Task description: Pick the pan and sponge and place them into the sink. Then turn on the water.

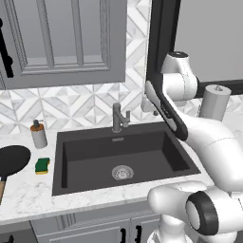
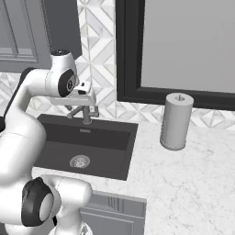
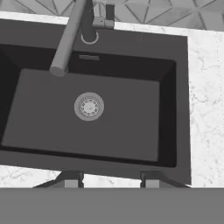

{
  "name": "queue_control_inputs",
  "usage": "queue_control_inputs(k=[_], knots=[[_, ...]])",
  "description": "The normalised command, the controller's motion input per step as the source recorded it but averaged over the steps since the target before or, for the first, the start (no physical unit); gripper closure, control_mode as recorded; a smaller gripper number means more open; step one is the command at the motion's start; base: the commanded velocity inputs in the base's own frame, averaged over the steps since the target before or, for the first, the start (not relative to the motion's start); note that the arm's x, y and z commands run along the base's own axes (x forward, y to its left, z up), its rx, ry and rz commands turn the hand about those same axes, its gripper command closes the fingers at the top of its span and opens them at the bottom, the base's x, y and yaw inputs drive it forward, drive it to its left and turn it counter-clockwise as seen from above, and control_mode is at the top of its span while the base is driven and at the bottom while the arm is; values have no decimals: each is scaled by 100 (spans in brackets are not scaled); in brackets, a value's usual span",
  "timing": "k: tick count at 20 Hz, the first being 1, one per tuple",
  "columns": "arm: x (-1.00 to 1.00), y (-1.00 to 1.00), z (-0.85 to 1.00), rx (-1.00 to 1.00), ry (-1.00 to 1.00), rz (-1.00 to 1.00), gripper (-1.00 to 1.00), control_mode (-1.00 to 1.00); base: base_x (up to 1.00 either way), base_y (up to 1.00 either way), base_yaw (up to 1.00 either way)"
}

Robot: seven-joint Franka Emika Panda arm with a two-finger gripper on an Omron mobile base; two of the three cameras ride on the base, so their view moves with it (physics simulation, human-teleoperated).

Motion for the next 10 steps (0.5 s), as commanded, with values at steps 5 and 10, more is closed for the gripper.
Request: queue_control_inputs(k=[5, 10], knots=[[-4, 51, 0, -7, -10, 0, -100, -100, 0, 0, 0], [-26, 98, -7, -4, -4, 1, -100, -100, 0, 0, 0]])
